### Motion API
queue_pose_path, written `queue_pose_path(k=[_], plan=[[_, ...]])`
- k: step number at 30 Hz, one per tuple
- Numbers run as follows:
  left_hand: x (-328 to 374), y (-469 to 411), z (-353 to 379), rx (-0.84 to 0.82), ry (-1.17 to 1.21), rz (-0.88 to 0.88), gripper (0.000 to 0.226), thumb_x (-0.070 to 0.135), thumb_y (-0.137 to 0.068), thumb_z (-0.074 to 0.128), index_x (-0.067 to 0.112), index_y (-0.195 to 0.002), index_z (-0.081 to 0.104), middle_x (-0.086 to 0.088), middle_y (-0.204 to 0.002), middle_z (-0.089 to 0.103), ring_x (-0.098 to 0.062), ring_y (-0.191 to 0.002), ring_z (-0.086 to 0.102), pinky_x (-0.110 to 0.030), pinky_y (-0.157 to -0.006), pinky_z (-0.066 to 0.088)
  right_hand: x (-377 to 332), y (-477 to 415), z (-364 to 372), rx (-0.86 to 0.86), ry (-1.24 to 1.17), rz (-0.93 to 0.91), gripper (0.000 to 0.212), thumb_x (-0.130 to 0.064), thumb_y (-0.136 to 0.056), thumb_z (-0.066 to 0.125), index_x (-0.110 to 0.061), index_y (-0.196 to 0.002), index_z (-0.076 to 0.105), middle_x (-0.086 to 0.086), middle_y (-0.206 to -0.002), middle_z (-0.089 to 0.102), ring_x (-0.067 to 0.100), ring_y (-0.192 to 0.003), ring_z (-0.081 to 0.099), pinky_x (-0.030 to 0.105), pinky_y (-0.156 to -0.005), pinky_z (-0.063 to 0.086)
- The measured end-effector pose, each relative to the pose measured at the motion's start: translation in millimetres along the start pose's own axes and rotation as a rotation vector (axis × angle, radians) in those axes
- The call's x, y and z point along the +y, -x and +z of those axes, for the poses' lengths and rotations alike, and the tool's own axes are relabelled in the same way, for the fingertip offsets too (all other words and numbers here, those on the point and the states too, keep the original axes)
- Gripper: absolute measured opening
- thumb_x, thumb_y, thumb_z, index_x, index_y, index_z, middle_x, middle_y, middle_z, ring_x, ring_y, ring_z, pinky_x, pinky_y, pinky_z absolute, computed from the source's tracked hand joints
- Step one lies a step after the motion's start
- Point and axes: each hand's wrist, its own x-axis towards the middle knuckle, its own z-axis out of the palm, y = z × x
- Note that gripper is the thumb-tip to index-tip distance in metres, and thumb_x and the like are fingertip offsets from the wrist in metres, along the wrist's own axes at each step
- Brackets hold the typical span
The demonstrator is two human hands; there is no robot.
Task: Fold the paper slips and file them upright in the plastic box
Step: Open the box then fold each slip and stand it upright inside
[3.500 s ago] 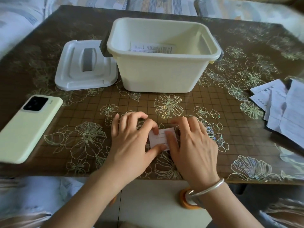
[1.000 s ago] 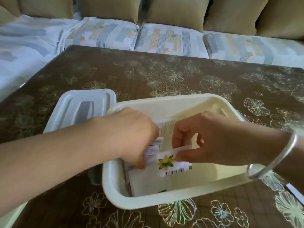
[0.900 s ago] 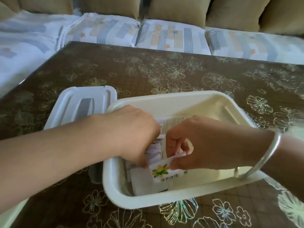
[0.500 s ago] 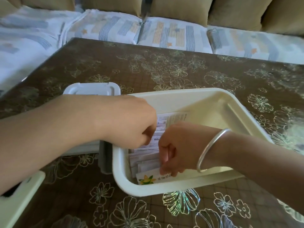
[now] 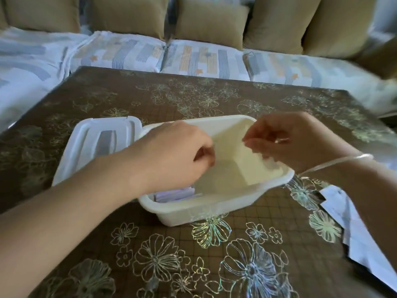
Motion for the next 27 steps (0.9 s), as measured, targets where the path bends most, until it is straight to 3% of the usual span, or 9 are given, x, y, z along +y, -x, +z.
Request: queue_pose_path(k=[4, 7, 9, 11, 13, 15, 20, 23, 27], plan=[[57.8, 8.4, 29.6, 0.259, 0.064, 0.022, 0.019, 0.04, -0.094, 0.056, 0.03, -0.107, 0.066, 0.013, -0.101, 0.066, -0.01, -0.097, 0.058, -0.029, -0.086, 0.043, 51.2, 69.0, -13.5, 0.301, -0.007, 0.141, 0.012, -0.017, -0.08, 0.072, -0.028, -0.079, 0.069, -0.013, -0.066, 0.067, 0.006, -0.058, 0.061, 0.014, -0.058, 0.049], [95.2, 8.8, 60.6, 0.298, -0.063, -0.024, 0.038, 0.05, -0.092, 0.056, 0.025, -0.12, 0.056, 0.008, -0.115, 0.06, -0.016, -0.107, 0.052, -0.032, -0.094, 0.036, 100.7, 111.5, 0.4, 0.395, 0.232, 0.307, 0.005, -0.023, -0.084, 0.071, -0.027, -0.086, 0.068, -0.01, -0.08, 0.069, 0.011, -0.077, 0.065, 0.031, -0.07, 0.053], [111.8, 6.0, 79.6, 0.284, -0.166, -0.119, 0.034, 0.043, -0.094, 0.057, 0.022, -0.12, 0.052, 0.002, -0.117, 0.059, -0.021, -0.109, 0.051, -0.037, -0.096, 0.034, 121.1, 131.2, 15.0, 0.269, 0.435, 0.445, 0.032, -0.038, -0.089, 0.062, -0.021, -0.116, 0.064, 0.004, -0.117, 0.066, 0.025, -0.111, 0.06, 0.039, -0.09, 0.047], [119.8, 3.4, 90.6, 0.3, -0.22, -0.185, 0.023, 0.026, -0.095, 0.056, 0.019, -0.117, 0.05, -0.002, -0.116, 0.059, -0.024, -0.108, 0.05, -0.039, -0.095, 0.033, 134.4, 141.2, 29.0, 0.068, 0.622, 0.528, 0.064, -0.057, -0.093, 0.042, -0.02, -0.145, 0.037, 0.005, -0.152, 0.037, 0.022, -0.143, 0.028, 0.038, -0.114, 0.024], [122.2, 4.1, 98.4, 0.312, -0.277, -0.189, 0.032, 0.009, -0.089, 0.051, 0.016, -0.12, 0.048, -0.006, -0.115, 0.06, -0.027, -0.108, 0.051, -0.04, -0.097, 0.032, 140.3, 147.8, 35.6, -0.006, 0.715, 0.598, 0.076, -0.066, -0.092, 0.021, -0.021, -0.154, 0.014, 0.001, -0.161, 0.012, 0.015, -0.149, 0.003, 0.039, -0.12, 0.001], [114.0, 5.2, 102.3, 0.356, -0.336, -0.15, 0.044, 0.002, -0.079, 0.04, 0.011, -0.12, 0.051, -0.01, -0.11, 0.063, -0.031, -0.104, 0.053, -0.043, -0.1, 0.033, 143.2, 148.9, 42.9, -0.009, 0.735, 0.622, 0.076, -0.066, -0.093, 0.013, -0.02, -0.154, 0.008, -0.002, -0.161, 0.01, 0.013, -0.148, -0.003, 0.042, -0.119, -0.008], [86.1, 1.0, 108.2, 0.449, -0.431, -0.074, 0.036, -0.006, -0.07, 0.062, 0.01, -0.102, 0.056, -0.011, -0.09, 0.066, -0.033, -0.089, 0.057, -0.044, -0.092, 0.036, 136.4, 156.6, 57.5, -0.025, 0.625, 0.464, 0.066, -0.058, -0.097, 0.028, -0.025, -0.153, 0.014, -0.002, -0.156, 0.03, 0.013, -0.145, 0.021, 0.037, -0.121, 0.004], [78.6, -1.9, 109.6, 0.463, -0.439, -0.042, 0.038, -0.006, -0.07, 0.069, 0.009, -0.103, 0.057, -0.011, -0.093, 0.066, -0.033, -0.091, 0.057, -0.044, -0.093, 0.034, 124.2, 162.4, 54.8, 0.012, 0.481, 0.343, 0.055, -0.047, -0.098, 0.042, -0.027, -0.147, 0.028, -0.004, -0.142, 0.05, 0.014, -0.134, 0.041, 0.028, -0.113, 0.023], [82.0, 12.6, 107.6, 0.543, -0.351, 0.056, 0.044, 0.001, -0.076, 0.067, 0.009, -0.118, 0.058, -0.009, -0.111, 0.061, -0.031, -0.105, 0.053, -0.042, -0.102, 0.03, 101.7, 179.0, 69.7, -0.028, 0.377, 0.101, 0.036, -0.035, -0.095, 0.052, -0.034, -0.13, 0.051, -0.012, -0.12, 0.066, 0.014, -0.121, 0.056, 0.035, -0.115, 0.03]])
